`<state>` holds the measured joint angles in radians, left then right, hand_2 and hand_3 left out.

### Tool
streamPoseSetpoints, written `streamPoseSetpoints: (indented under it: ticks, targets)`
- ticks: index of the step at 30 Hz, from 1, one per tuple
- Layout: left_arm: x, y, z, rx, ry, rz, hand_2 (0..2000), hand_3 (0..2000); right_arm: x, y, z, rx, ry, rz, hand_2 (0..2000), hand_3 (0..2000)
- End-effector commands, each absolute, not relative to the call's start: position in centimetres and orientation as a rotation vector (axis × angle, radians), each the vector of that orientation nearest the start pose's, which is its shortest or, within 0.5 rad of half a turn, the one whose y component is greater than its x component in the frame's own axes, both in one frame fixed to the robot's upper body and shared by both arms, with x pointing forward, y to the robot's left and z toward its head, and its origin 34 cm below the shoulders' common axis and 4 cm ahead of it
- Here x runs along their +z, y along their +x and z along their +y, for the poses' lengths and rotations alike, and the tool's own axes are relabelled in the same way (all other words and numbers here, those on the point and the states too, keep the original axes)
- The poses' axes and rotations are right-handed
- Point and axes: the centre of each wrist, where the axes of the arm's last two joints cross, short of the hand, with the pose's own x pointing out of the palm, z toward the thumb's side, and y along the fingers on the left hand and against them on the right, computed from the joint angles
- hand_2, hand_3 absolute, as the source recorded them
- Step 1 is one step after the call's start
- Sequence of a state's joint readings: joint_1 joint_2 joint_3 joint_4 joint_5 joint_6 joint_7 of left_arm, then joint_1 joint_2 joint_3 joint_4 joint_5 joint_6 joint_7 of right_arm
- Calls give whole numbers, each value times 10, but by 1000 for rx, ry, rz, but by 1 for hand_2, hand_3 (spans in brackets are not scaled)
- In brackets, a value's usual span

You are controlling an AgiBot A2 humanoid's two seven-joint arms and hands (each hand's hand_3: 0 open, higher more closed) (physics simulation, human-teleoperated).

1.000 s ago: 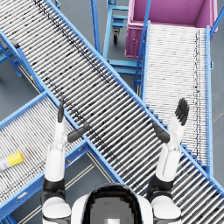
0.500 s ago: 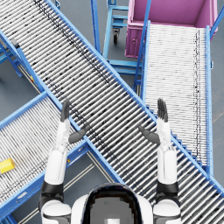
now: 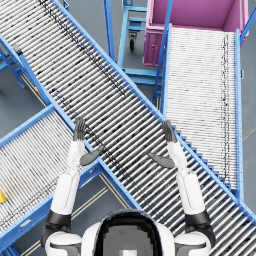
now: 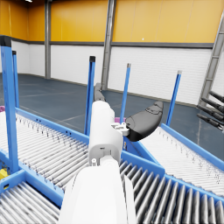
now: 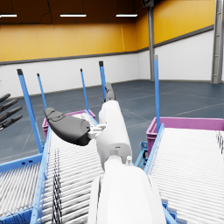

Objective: Pick up the oil and place it on the left assembly line, put the cola on the right, and keep Sprite still

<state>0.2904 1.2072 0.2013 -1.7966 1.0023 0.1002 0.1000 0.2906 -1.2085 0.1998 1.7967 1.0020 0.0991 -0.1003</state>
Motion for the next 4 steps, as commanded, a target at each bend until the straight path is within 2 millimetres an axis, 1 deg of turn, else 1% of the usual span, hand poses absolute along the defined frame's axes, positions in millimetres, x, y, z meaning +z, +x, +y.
streamPoseSetpoints:
  ticks: [1, 4]
  targets:
    - [229, 255, 201, -1776, 77, -389, 0, 0, 229, 255, -201, 1969, -137, -378, 0, 0]
    - [229, 255, 201, -1777, 75, -388, 0, 0, 229, 255, -201, 1970, -135, -377, 0, 0]
